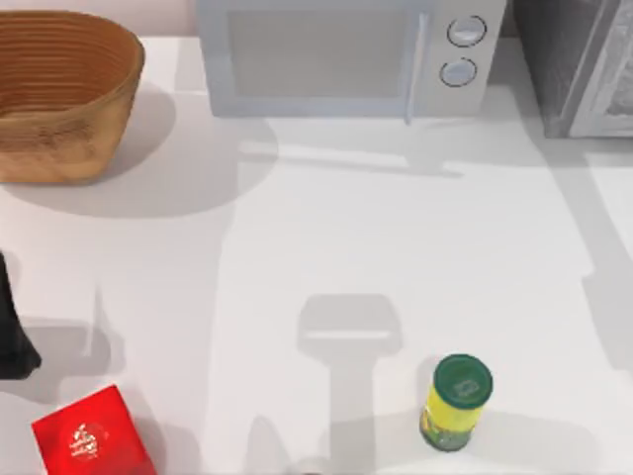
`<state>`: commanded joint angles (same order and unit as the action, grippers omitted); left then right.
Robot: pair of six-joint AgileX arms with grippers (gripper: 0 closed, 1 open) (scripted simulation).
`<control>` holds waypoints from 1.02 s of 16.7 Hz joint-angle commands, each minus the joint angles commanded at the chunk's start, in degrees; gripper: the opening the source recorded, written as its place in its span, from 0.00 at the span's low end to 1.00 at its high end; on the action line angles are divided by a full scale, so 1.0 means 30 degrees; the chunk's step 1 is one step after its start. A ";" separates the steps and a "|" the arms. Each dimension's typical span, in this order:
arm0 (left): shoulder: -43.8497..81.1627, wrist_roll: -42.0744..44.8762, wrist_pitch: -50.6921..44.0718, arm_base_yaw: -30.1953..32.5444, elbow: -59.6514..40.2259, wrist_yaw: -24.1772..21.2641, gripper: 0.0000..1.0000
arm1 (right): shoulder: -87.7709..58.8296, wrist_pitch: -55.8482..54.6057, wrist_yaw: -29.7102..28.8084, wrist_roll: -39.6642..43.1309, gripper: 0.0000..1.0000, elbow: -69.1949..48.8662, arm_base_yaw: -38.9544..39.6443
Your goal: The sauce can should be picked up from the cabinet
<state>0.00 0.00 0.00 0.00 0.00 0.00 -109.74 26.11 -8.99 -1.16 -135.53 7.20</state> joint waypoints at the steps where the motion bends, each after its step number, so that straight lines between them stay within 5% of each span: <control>1: 0.0000 0.0000 0.0000 0.0000 0.0000 0.0000 1.00 | 0.0000 0.0000 0.0000 0.0000 0.85 0.0000 0.0000; 12: 0.0000 0.0000 0.0000 0.0000 0.0000 0.0000 1.00 | 0.0000 0.0000 0.0000 0.0000 0.02 0.0000 0.0000; 17: 0.0000 0.0000 0.0000 0.0000 0.0000 0.0000 1.00 | 0.0000 0.0000 0.0000 0.0000 0.00 0.0000 0.0000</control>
<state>0.00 0.00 0.00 0.00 0.00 0.00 -109.74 26.11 -8.99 -1.16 -135.53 7.20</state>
